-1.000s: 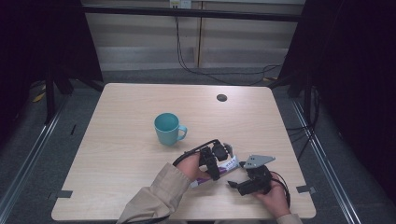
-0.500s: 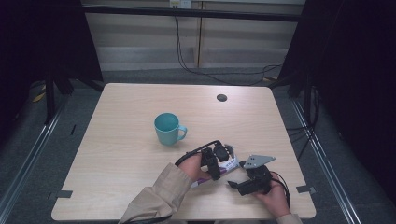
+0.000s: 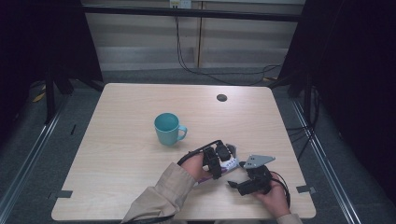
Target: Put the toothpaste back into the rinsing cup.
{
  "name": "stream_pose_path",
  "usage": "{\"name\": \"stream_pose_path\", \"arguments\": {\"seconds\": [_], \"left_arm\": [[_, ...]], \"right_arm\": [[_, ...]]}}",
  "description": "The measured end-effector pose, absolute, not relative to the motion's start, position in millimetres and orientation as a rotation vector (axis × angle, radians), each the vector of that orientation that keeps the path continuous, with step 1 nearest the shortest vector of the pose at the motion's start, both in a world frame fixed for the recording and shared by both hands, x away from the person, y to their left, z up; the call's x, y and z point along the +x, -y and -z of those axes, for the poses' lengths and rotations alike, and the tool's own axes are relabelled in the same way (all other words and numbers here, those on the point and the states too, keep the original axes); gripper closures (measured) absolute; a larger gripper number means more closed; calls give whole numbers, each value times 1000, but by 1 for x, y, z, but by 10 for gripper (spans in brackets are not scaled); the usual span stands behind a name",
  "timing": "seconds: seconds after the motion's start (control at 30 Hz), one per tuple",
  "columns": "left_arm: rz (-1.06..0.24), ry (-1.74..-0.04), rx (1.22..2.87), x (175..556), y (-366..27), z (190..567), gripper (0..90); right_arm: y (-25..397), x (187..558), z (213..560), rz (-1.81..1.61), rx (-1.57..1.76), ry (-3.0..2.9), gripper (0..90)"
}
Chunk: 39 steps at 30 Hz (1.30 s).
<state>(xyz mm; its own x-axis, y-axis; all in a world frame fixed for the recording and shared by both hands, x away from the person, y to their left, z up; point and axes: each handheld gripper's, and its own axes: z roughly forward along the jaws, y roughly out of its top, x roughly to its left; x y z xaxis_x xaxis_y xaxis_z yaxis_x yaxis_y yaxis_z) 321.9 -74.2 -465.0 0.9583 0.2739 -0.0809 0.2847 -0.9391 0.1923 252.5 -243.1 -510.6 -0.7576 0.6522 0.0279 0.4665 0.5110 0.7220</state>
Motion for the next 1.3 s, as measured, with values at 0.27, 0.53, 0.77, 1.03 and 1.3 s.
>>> {"name": "stream_pose_path", "arguments": {"seconds": [0.27,0.53,0.77,1.03,1.3], "left_arm": [[46,-420,2880,322,66,462,735],[83,-440,2813,324,50,456,740],[102,-466,2723,326,37,445,741],[85,-492,2623,331,19,436,742],[53,-529,2522,333,4,425,745]], "right_arm": [[243,253,511,-1086,945,-2507,102],[243,253,511,-1086,947,-2508,102],[243,253,511,-1086,947,-2508,102],[243,253,511,-1087,947,-2508,102],[243,253,511,-1087,949,-2507,102]]}}
